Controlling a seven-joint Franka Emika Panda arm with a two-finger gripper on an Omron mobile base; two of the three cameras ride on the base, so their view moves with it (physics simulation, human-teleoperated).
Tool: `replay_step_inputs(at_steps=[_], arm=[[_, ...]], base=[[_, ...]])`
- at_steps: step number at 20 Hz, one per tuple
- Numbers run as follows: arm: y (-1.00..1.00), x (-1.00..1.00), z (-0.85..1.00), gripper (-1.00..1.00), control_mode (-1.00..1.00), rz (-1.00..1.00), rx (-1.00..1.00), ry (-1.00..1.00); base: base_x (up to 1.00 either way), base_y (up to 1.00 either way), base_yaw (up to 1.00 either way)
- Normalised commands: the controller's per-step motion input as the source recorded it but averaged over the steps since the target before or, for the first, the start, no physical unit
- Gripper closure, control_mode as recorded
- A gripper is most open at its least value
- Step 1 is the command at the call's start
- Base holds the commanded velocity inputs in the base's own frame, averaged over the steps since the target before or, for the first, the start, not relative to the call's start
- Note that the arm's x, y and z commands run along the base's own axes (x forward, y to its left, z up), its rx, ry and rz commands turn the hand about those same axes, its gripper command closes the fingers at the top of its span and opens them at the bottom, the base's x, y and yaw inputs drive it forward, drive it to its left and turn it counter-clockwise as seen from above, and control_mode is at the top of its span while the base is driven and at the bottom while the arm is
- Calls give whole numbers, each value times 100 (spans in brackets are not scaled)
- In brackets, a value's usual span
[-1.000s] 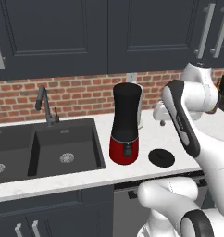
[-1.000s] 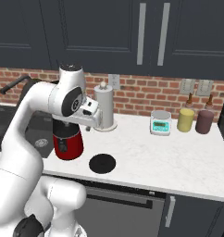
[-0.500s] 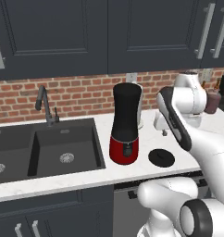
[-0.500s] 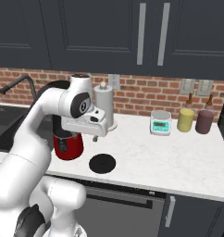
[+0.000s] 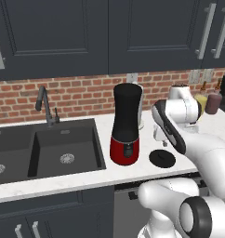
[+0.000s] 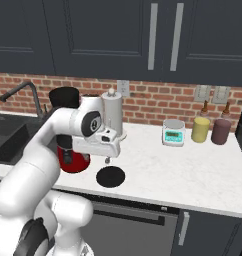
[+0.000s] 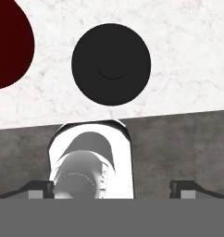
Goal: Close the lid blender by securely placing the lid on top.
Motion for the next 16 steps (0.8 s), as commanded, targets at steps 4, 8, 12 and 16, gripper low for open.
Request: replay_step_inputs(at_steps=[4, 8, 12, 16], arm=[[-10, 0, -51, -100, -100, 0, 0, 0], [0, 7, -50, -100, -100, 0, 0, 0], [0, 17, -42, -100, -100, 0, 3, 0], [0, 18, -40, -100, -100, 1, 6, 0]], base=[[0, 0, 0], [0, 0, 0], [0, 0, 0], [0, 0, 0]])
